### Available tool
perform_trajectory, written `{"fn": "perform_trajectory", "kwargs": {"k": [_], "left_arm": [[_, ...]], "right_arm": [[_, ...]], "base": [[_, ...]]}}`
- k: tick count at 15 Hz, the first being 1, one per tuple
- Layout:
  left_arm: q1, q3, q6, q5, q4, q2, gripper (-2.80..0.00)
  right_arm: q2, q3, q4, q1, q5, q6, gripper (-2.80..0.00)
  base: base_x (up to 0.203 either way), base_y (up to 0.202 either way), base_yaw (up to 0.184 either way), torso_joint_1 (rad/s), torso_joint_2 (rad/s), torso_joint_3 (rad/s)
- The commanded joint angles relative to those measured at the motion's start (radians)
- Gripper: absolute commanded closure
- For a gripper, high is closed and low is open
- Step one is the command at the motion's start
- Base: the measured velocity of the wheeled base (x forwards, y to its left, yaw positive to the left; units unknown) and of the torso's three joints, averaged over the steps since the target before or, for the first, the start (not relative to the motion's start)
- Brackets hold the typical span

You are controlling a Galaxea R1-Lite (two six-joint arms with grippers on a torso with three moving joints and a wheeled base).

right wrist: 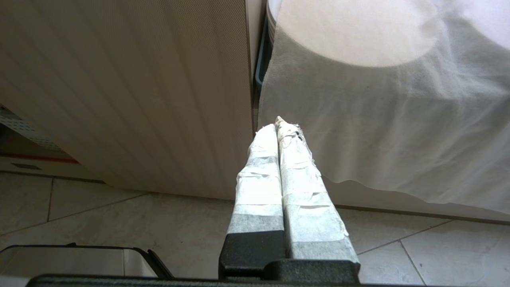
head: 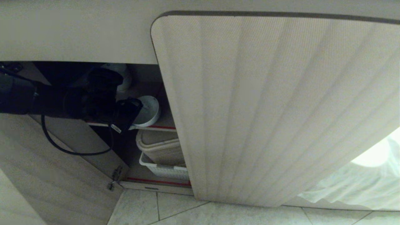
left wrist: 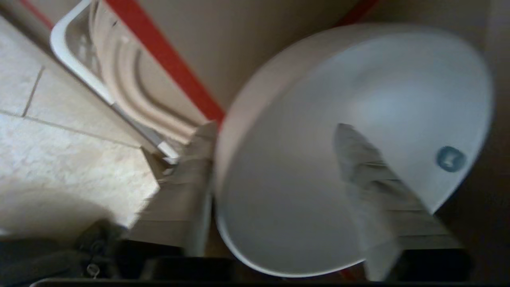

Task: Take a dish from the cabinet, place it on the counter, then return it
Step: Put it back into the cabinet

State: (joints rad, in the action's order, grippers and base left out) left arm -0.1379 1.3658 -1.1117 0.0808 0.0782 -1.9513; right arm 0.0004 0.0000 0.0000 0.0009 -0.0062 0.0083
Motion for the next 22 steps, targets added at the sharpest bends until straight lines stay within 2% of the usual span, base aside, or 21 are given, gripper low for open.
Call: {"fn": "perform_trajectory", "kwargs": {"k": [1,8,11,20,22], "left_arm": [[0.000,0.003,-0.007,-0.001,-0.017,0.002,-2.80],[0.000,0.003,-0.008,-0.044,-0.039,-0.002,-2.80],[0.000,0.001,-0.010,-0.065,-0.112,-0.012,-2.80],[-0.003,-0.011,-0.013,-0.116,-0.121,-0.009,-2.80],[-0.007,-0.038,-0.012,-0.123,-0.169,-0.006,-2.80]], "right_arm": [[0.000,0.000,-0.001,-0.001,0.000,0.000,0.00],[0.000,0.000,0.000,0.001,0.000,0.000,0.00],[0.000,0.000,-0.002,-0.001,0.000,0.000,0.00],[0.000,0.000,-0.001,0.001,0.000,0.000,0.00],[0.000,0.000,0.000,0.001,0.000,-0.001,0.00]], "base": [[0.000,0.000,0.000,0.000,0.00,0.000],[0.000,0.000,0.000,0.000,0.00,0.000],[0.000,0.000,0.000,0.000,0.00,0.000],[0.000,0.000,0.000,0.000,0.00,0.000],[0.000,0.000,0.000,0.000,0.00,0.000]]}}
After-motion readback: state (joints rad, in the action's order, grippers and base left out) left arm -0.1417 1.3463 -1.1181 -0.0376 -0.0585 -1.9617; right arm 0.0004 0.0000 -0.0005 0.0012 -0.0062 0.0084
